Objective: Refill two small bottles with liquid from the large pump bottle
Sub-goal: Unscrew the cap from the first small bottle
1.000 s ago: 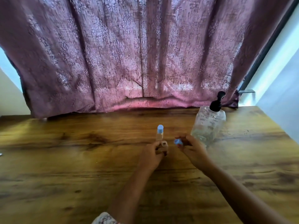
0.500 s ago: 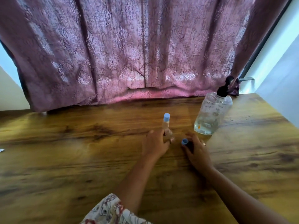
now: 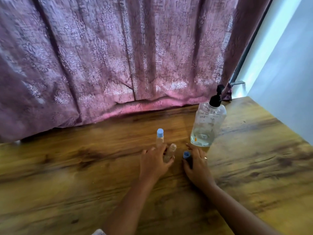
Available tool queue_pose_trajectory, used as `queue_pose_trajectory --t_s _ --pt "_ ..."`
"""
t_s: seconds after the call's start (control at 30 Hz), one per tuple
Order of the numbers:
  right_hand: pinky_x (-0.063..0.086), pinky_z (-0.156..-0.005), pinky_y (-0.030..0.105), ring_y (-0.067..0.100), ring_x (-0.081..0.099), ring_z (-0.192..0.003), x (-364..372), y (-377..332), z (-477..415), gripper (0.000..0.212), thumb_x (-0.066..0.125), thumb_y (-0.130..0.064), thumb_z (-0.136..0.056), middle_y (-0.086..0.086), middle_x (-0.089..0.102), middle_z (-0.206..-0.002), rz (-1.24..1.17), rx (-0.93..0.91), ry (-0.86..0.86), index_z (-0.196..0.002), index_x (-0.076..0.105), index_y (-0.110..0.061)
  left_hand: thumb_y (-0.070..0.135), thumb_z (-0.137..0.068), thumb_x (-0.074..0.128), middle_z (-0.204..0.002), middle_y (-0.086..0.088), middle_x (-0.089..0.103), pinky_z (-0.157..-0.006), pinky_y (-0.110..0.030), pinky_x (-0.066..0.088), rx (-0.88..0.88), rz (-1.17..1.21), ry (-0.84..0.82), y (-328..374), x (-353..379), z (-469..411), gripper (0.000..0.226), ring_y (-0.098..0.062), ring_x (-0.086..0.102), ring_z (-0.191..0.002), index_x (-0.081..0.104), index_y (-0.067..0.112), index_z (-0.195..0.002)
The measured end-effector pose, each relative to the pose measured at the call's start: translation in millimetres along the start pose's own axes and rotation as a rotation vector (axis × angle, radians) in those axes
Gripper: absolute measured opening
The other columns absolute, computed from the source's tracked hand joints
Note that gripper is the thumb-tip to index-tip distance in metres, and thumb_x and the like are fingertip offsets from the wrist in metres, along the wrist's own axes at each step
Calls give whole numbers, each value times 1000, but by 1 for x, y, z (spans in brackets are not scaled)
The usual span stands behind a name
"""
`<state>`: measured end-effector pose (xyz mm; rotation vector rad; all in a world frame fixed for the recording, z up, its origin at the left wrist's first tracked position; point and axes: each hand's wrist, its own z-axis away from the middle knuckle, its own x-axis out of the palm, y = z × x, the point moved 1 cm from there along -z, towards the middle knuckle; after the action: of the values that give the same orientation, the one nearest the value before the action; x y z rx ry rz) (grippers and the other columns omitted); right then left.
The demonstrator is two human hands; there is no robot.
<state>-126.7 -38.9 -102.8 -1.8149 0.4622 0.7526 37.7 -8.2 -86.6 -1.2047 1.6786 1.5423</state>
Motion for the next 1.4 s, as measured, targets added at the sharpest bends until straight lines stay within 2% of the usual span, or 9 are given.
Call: queue_pose_trajectory --t_s 0.13,0.43,0.63,0.77,0.9,1.03,1.17,1.3,1.4 --pt "29 -101 23 5 32 -118 1 1 -2 56 62 -14 -84 -1 45 -130 -1 -9 5 -135 39 -16 55 -82 54 -107 11 66 -90 -30 37 10 34 45 -4 6 2 48 -9 60 -100 48 32 -122" --pt "27 -90 10 3 37 -111 3 4 -2 49 62 -14 -85 -8 45 -116 28 -6 29 -130 43 -14 54 -81 57 -101 10 68 -88 -29 37 3 70 65 -6 5 3 45 -9 61 -96 51 30 -119" --pt "34 -95 20 5 39 -115 5 4 -2 51 62 -19 -86 -2 46 -125 18 48 11 -132 39 -16 55 -83 55 -106 12 65 -90 -25 32 8 66 15 -8 2 -1 44 -6 58 -100 47 32 -120" --pt "33 -88 16 5 44 -106 3 3 -1 52 62 -19 -86 -4 45 -119 9 58 40 -132 37 -17 55 -84 54 -109 13 63 -92 -25 34 26 95 2 -10 1 1 50 -4 56 -100 43 33 -127" --pt "35 -88 20 6 45 -107 3 4 0 57 62 -21 -86 -9 41 -117 11 68 59 -136 34 -20 56 -83 54 -108 13 64 -94 -29 38 36 106 -5 -12 1 1 47 -5 57 -99 45 33 -123" --pt "37 -88 22 9 47 -105 4 6 1 58 64 -22 -85 -4 46 -115 5 57 70 -135 35 -19 54 -83 54 -108 12 64 -94 -30 39 42 112 5 -13 3 1 46 -6 58 -99 46 32 -122" --pt "37 -87 17 7 48 -105 6 7 0 59 65 -25 -85 -4 47 -116 -1 63 59 -135 34 -21 49 -83 56 -104 12 66 -91 -30 38 37 139 16 -13 3 3 42 -9 60 -98 46 30 -119" --pt "34 -79 3 8 48 -102 4 4 0 57 66 -24 -84 -2 49 -114 -3 70 90 -133 37 -17 46 -83 57 -108 11 66 -95 -32 37 36 155 -4 -14 1 4 45 -10 60 -103 44 29 -122" --pt "35 -77 3 11 49 -100 3 4 0 58 68 -27 -82 -2 49 -111 -8 75 145 -131 40 -16 45 -84 57 -111 12 65 -98 -33 34 15 166 -16 -13 0 5 46 -9 58 -107 43 29 -124"
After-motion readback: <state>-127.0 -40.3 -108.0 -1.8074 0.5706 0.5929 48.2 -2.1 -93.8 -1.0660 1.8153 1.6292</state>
